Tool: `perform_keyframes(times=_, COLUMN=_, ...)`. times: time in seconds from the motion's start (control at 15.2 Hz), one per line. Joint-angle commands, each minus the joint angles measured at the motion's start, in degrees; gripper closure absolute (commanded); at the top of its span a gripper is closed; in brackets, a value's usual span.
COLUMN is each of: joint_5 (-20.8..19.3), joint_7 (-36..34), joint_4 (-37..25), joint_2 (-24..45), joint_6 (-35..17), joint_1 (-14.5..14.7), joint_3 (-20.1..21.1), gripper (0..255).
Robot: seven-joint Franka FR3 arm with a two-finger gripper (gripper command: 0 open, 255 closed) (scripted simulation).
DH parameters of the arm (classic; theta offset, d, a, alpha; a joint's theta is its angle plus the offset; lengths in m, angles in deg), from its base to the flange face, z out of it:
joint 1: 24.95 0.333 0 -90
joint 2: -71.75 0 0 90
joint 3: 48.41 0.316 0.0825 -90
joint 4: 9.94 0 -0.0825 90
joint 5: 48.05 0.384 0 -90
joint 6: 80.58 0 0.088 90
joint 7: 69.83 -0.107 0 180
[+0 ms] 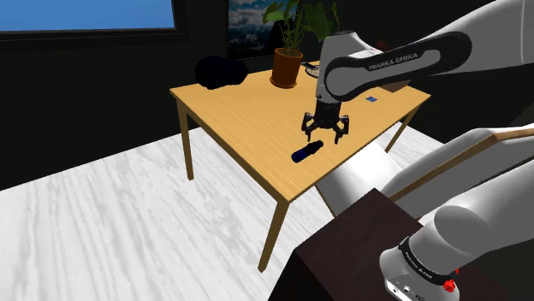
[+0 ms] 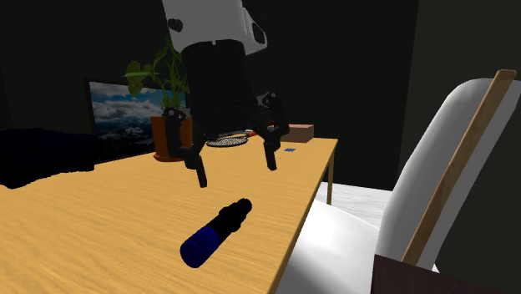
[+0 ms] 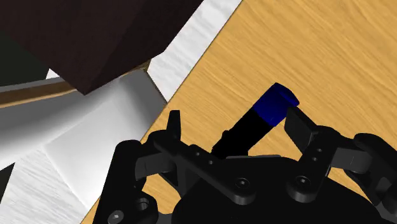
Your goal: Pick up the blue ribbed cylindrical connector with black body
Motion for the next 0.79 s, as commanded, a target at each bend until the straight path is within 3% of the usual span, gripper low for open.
perform_keyframes(times=0.0, joint_5=-1.4, joint_7=-7.7, joint_4=-2.3, joint_2=5.2, joint_6=-2.3, joint_1=-1.4, joint_3=0.5, gripper=0)
perform_keyframes(times=0.46, joint_5=-5.8, joint_7=-29.9, joint_4=-9.3, joint_2=19.8, joint_6=-8.5, joint_1=-3.7, joint_3=-1.8, gripper=0)
perform_keyframes(times=0.73, joint_5=-6.8, joint_7=-30.7, joint_4=-8.6, joint_2=21.9, joint_6=-11.3, joint_1=-3.5, joint_3=-2.1, gripper=0)
